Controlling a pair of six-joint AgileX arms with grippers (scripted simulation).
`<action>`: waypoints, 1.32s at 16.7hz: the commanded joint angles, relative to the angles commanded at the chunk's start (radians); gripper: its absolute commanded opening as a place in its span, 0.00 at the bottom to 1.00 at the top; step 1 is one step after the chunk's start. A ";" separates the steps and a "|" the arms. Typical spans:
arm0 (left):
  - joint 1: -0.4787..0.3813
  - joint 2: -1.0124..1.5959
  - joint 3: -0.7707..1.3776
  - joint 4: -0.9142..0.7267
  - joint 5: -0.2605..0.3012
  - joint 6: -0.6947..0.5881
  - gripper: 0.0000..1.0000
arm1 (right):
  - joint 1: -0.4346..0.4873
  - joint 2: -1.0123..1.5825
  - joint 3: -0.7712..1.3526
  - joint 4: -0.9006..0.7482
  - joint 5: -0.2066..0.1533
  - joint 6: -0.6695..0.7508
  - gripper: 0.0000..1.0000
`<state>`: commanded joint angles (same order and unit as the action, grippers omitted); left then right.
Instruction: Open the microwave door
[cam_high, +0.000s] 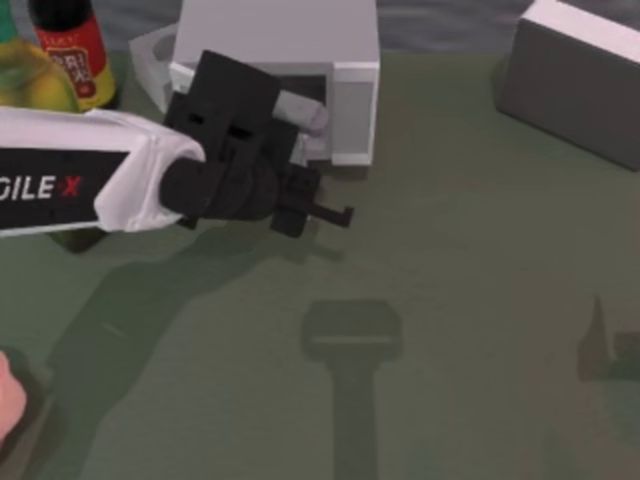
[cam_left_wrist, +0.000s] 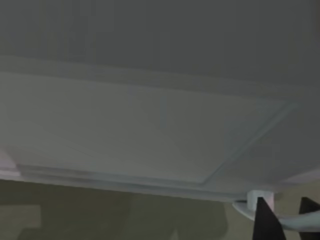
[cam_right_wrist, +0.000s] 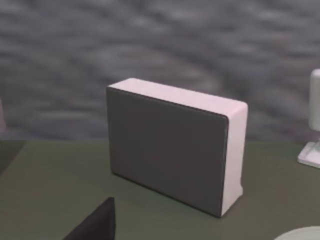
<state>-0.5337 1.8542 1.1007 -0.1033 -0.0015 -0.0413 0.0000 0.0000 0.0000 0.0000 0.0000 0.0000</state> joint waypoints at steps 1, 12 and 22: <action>0.000 0.000 0.000 0.000 0.000 0.000 0.00 | 0.000 0.000 0.000 0.000 0.000 0.000 1.00; 0.001 -0.006 -0.010 0.000 0.020 0.014 0.00 | 0.000 0.000 0.000 0.000 0.000 0.000 1.00; 0.024 -0.028 -0.036 0.007 0.053 0.062 0.00 | 0.000 0.000 0.000 0.000 0.000 0.000 1.00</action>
<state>-0.5096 1.8266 1.0647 -0.0967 0.0519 0.0206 0.0000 0.0000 0.0000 0.0000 0.0000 0.0000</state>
